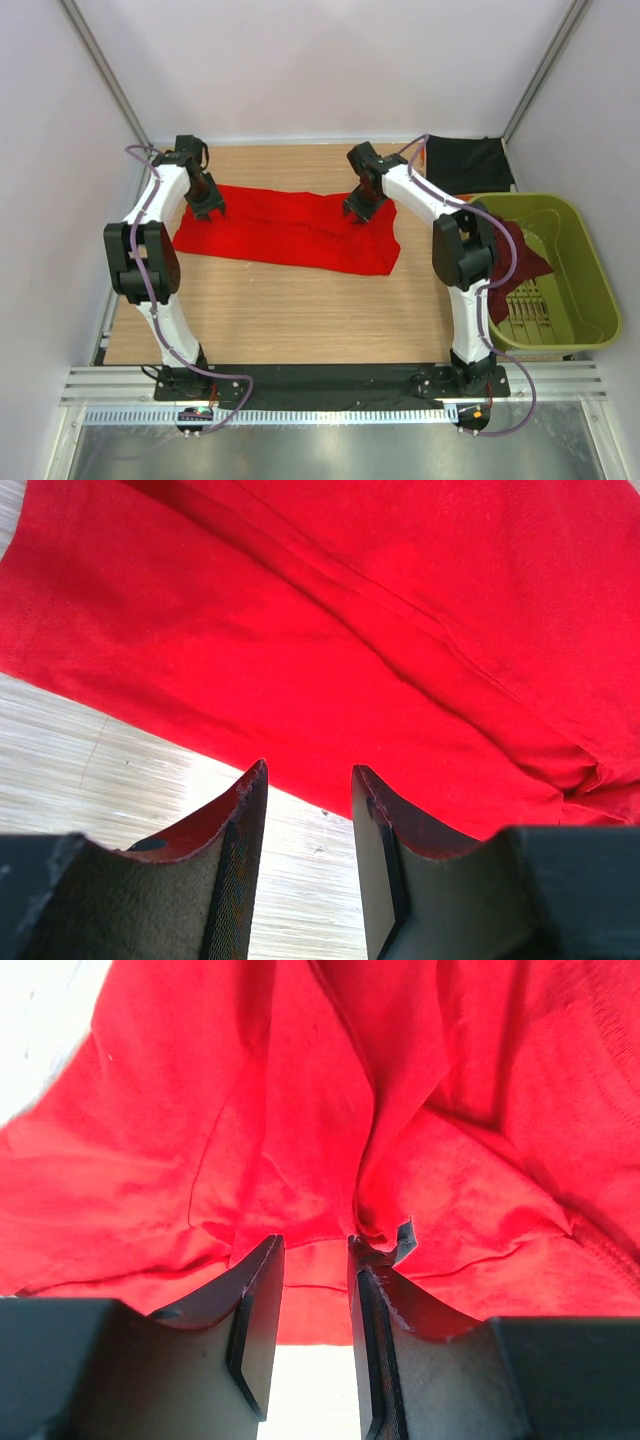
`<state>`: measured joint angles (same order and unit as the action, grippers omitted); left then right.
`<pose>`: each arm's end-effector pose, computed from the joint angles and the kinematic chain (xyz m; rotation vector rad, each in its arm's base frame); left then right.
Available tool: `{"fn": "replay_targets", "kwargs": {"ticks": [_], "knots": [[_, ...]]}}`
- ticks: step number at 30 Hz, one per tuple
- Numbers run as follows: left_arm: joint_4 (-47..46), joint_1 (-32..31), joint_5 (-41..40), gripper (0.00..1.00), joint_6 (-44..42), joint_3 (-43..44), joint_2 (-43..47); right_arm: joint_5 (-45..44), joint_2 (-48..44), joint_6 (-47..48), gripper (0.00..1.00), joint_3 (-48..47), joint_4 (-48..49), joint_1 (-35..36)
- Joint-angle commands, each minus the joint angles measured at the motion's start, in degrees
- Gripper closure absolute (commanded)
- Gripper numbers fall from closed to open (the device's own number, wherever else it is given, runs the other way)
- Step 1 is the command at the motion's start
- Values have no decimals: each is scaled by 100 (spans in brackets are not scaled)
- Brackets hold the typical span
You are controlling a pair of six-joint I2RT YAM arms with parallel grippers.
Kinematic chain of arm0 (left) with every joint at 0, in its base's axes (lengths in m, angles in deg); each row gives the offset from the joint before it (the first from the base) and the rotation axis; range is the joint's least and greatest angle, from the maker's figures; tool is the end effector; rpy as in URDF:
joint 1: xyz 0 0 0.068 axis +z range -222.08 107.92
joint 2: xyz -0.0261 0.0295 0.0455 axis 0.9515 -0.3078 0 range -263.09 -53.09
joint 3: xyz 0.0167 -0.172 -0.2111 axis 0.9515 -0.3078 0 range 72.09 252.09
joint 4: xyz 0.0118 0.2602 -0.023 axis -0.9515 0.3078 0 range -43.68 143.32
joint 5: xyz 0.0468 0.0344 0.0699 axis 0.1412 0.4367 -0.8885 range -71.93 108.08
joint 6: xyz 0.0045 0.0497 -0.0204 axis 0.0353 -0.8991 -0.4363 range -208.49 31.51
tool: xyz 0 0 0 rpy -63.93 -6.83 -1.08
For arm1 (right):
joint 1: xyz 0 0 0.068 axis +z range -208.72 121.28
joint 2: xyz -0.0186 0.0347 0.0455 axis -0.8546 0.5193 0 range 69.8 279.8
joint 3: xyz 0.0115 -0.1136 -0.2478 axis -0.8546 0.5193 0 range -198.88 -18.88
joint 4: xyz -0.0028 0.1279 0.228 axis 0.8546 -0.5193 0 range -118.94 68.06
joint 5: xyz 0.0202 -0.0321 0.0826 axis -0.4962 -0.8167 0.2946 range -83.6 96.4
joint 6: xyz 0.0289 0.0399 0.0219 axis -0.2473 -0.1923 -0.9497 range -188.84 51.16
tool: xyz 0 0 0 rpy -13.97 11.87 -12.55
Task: Fold and stack the t-shirts
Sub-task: Fold the tshirt
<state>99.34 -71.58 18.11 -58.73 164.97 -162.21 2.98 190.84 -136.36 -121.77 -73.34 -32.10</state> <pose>0.3973 0.0034 0.2496 -0.7275 2.6920 -0.1297 0.3996 0.1978 0.2179 1.0061 2.6539 0.3172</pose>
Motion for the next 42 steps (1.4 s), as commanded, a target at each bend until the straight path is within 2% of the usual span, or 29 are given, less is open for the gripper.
{"fn": "replay_targets", "kwargs": {"ticks": [1, 12, 16, 20, 42], "knots": [[25, 12, -38, 59, -49, 143, 189, -168, -1, -85, 61, 6, -90, 55], [33, 21, -56, 59, -75, 204, 146, -502, 157, 90, 63, -187, -494, 90], [60, 21, -56, 59, -58, 222, 119, -449, 201, 82, 64, -196, -406, 90], [86, 21, -100, 60, -93, 257, 119, -449, 359, 169, 69, -415, -397, 90], [51, 21, -91, 60, -102, 231, 49, -54, 421, 91, 71, -513, -274, 169]]}}
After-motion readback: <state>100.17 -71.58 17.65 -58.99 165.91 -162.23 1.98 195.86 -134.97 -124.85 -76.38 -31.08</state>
